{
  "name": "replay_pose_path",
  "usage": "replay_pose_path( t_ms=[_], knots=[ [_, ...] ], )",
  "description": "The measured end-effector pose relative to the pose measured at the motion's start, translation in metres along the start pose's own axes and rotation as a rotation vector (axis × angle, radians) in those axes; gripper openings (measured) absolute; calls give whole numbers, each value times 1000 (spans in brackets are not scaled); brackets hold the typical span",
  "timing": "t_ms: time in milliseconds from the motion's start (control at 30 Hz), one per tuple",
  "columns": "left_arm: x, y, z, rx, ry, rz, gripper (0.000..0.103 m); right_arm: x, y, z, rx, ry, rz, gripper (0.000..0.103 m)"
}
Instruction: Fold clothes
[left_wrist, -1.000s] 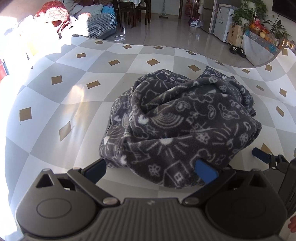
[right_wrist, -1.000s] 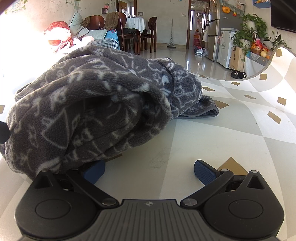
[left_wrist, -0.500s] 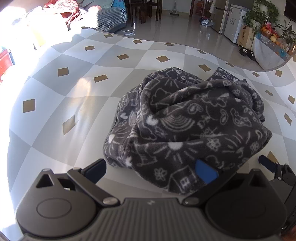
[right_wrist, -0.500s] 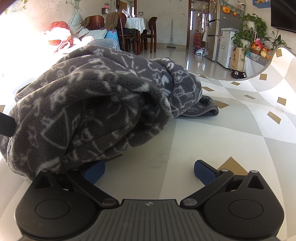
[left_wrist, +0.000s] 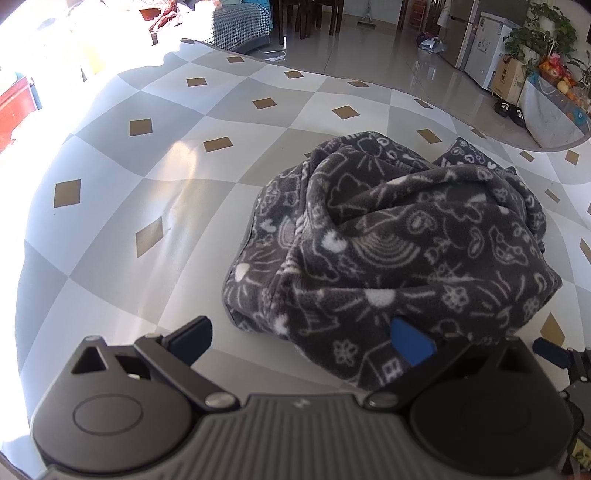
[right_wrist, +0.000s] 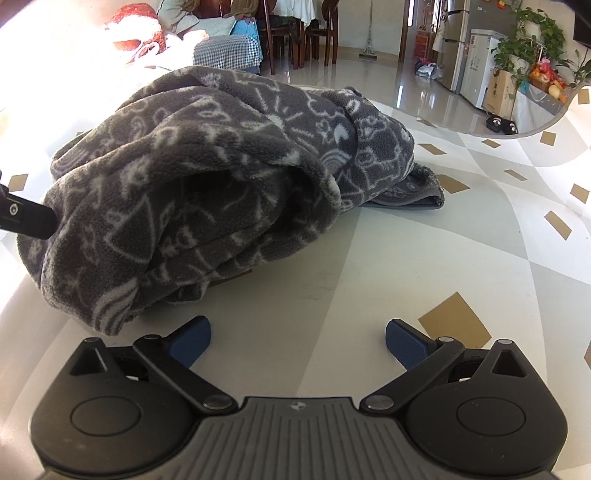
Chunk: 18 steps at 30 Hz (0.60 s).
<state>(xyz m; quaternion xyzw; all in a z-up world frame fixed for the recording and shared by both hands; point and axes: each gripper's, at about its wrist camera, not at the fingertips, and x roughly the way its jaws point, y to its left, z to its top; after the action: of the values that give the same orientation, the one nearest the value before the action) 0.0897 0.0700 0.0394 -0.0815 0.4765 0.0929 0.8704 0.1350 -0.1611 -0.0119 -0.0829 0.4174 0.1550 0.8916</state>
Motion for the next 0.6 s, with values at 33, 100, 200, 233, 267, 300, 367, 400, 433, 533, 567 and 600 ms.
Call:
replay_pose_path(
  t_ms=[33, 100, 200, 233, 267, 300, 367, 400, 433, 533, 567, 600],
  knots=[
    [0, 1, 1, -5, -1, 1, 103, -3, -2, 1, 8, 17, -2, 94],
    [0, 3, 1, -12, -2, 6, 103, -9, -7, 2, 24, 38, 3, 92],
    [3, 3, 2, -10, 8, 20, 103, -26, -11, 6, 21, 14, 30, 91],
    [3, 2, 2, -8, 11, 27, 103, -33, -11, 9, 3, -8, 34, 91],
    [4, 2, 2, -7, 12, 32, 103, -40, -10, 12, -12, -35, 38, 91],
    [4, 2, 2, -8, 11, 38, 103, -47, -9, 15, -25, -64, 43, 91],
    [4, 3, 2, -15, 5, 43, 103, -61, -6, 21, -38, -119, 68, 91],
    [3, 4, 3, -19, 3, 47, 103, -67, -5, 24, -39, -146, 85, 91],
    [3, 5, 3, -24, 1, 53, 103, -73, -2, 27, -40, -170, 105, 91],
    [4, 8, 4, -42, 1, 71, 103, -84, 7, 38, -48, -232, 165, 91],
    [4, 10, 4, -48, 1, 73, 103, -85, 9, 42, -49, -243, 178, 91],
    [4, 11, 4, -53, 2, 76, 103, -85, 11, 45, -50, -252, 190, 91]
  ],
)
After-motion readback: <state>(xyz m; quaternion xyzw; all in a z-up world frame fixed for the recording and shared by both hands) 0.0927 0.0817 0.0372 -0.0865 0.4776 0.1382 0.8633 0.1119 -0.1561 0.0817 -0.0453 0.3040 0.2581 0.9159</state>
